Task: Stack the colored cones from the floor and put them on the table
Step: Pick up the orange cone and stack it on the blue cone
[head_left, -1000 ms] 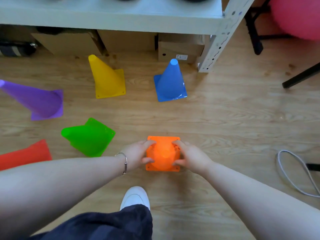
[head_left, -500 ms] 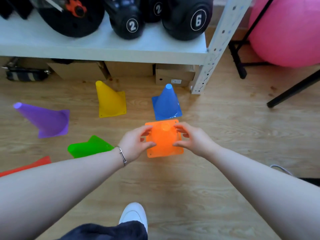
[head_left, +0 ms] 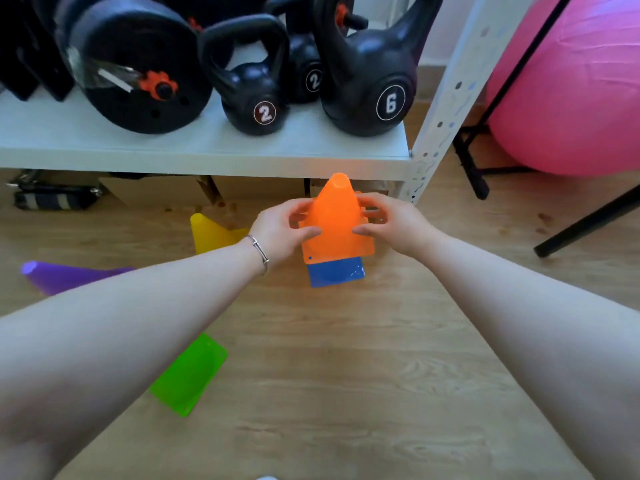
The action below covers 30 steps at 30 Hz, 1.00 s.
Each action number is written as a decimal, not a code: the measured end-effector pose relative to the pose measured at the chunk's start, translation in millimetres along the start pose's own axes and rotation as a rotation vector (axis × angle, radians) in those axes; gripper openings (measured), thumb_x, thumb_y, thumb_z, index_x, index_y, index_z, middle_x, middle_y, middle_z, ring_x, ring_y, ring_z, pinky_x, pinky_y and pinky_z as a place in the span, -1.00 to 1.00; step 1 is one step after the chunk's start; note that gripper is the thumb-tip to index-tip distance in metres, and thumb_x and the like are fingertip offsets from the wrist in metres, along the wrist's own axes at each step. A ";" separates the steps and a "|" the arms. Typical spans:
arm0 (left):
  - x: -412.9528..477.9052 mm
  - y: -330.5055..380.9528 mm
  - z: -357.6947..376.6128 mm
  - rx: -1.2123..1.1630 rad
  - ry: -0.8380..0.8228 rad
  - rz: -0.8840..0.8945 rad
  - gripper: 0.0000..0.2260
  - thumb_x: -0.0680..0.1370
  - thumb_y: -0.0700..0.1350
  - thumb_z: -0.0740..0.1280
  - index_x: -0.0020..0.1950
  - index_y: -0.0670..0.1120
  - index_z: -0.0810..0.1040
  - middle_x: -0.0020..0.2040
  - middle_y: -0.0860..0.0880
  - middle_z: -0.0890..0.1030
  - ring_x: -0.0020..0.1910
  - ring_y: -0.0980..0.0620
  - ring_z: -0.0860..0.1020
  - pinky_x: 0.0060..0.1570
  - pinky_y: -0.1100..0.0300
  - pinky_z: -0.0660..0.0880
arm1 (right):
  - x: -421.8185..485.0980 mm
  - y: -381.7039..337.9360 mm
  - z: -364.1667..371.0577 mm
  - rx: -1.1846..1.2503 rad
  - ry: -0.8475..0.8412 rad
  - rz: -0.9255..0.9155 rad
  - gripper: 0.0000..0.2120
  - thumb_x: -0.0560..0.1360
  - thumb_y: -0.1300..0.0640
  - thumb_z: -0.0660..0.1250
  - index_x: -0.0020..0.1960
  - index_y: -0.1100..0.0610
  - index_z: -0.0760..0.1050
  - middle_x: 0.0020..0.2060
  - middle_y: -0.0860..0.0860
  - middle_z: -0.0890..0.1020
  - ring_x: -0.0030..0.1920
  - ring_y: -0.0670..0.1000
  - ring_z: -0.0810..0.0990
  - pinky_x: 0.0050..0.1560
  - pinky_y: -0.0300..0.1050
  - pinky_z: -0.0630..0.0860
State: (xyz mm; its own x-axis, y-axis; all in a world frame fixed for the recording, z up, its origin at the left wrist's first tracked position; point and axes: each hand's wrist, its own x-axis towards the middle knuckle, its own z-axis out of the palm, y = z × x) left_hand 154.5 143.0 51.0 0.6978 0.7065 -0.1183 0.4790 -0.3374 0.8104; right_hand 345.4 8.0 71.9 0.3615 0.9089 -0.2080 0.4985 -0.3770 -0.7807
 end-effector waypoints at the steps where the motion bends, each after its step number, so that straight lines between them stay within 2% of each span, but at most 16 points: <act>1: 7.0 -3.8 4.1 0.004 -0.011 0.000 -0.48 0.39 -0.03 0.49 0.33 0.04 0.47 0.21 0.05 0.61 0.15 0.12 0.57 0.20 0.19 0.47 | 5.9 4.9 0.6 0.002 -0.007 0.016 -0.42 0.42 0.08 0.48 0.39 -0.10 0.38 0.24 -0.10 0.55 0.15 -0.14 0.50 0.07 -0.18 0.43; 3: 18.4 -12.6 13.5 0.012 -0.028 -0.007 -0.48 0.39 -0.01 0.48 0.33 0.03 0.46 0.23 0.04 0.60 0.16 0.11 0.57 0.21 0.16 0.48 | 16.8 16.0 4.0 -0.004 -0.029 0.047 -0.41 0.42 0.08 0.47 0.39 -0.11 0.36 0.24 -0.09 0.55 0.15 -0.13 0.51 0.10 -0.16 0.45; 7: 32.4 -31.9 32.6 0.021 -0.053 -0.050 -0.47 0.39 -0.01 0.48 0.34 0.03 0.46 0.26 0.04 0.58 0.17 0.12 0.56 0.13 0.27 0.42 | 33.5 37.0 14.8 -0.027 -0.059 0.087 -0.42 0.42 0.13 0.48 0.39 -0.05 0.38 0.22 -0.09 0.55 0.16 -0.11 0.51 0.23 -0.10 0.44; 10: 36.3 -45.9 45.4 0.001 -0.075 -0.093 -0.46 0.40 -0.04 0.48 0.35 0.02 0.45 0.26 0.01 0.59 0.17 0.09 0.56 0.15 0.26 0.43 | 42.4 51.7 26.4 -0.033 -0.077 0.123 -0.40 0.40 0.12 0.49 0.38 -0.05 0.38 0.23 -0.04 0.57 0.19 -0.05 0.53 0.26 -0.03 0.46; 16: 40.2 -73.6 60.7 0.005 -0.117 -0.161 -0.45 0.41 -0.08 0.47 0.38 -0.01 0.42 0.26 -0.03 0.58 0.20 0.05 0.56 0.16 0.27 0.40 | 55.0 74.7 50.3 -0.015 -0.097 0.170 -0.37 0.37 0.17 0.51 0.38 -0.03 0.38 0.24 -0.02 0.57 0.19 -0.08 0.54 0.19 -0.16 0.46; 20: 39.9 -87.1 67.3 0.010 -0.126 -0.203 -0.46 0.41 -0.09 0.48 0.37 -0.03 0.43 0.26 -0.05 0.59 0.21 0.03 0.56 0.19 0.23 0.43 | 60.8 83.8 64.2 0.026 -0.117 0.207 -0.36 0.36 0.21 0.51 0.37 -0.03 0.38 0.25 0.02 0.56 0.25 0.00 0.54 0.25 0.02 0.51; 23: 39.1 -92.3 74.3 0.006 -0.147 -0.217 -0.45 0.42 -0.11 0.47 0.38 -0.03 0.42 0.26 -0.05 0.58 0.21 0.03 0.56 0.16 0.28 0.40 | 59.9 94.3 73.2 0.025 -0.119 0.235 -0.33 0.36 0.21 0.51 0.40 -0.01 0.36 0.28 0.04 0.55 0.26 0.01 0.54 0.27 0.05 0.50; 28: 41.2 -98.7 80.9 0.040 -0.188 -0.215 -0.40 0.41 -0.08 0.47 0.41 0.04 0.36 0.31 -0.02 0.55 0.27 0.03 0.53 0.29 0.07 0.45 | 57.3 100.6 82.3 0.034 -0.095 0.247 -0.29 0.36 0.25 0.51 0.43 0.07 0.32 0.33 0.07 0.50 0.29 0.04 0.52 0.29 0.05 0.48; 30: 39.8 -100.1 80.4 0.061 -0.197 -0.216 -0.39 0.40 -0.06 0.47 0.42 0.05 0.35 0.32 -0.02 0.54 0.27 0.02 0.52 0.29 0.06 0.44 | 53.3 99.7 84.8 0.047 -0.074 0.251 -0.29 0.33 0.26 0.53 0.41 0.06 0.34 0.30 0.05 0.52 0.26 0.04 0.53 0.25 0.07 0.51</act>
State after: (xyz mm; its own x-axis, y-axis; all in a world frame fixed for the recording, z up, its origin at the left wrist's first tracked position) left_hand 177.2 154.9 -81.0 0.6634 0.6335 -0.3981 0.6545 -0.2335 0.7191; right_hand 347.6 34.0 -67.1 0.4095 0.7993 -0.4397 0.3627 -0.5849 -0.7255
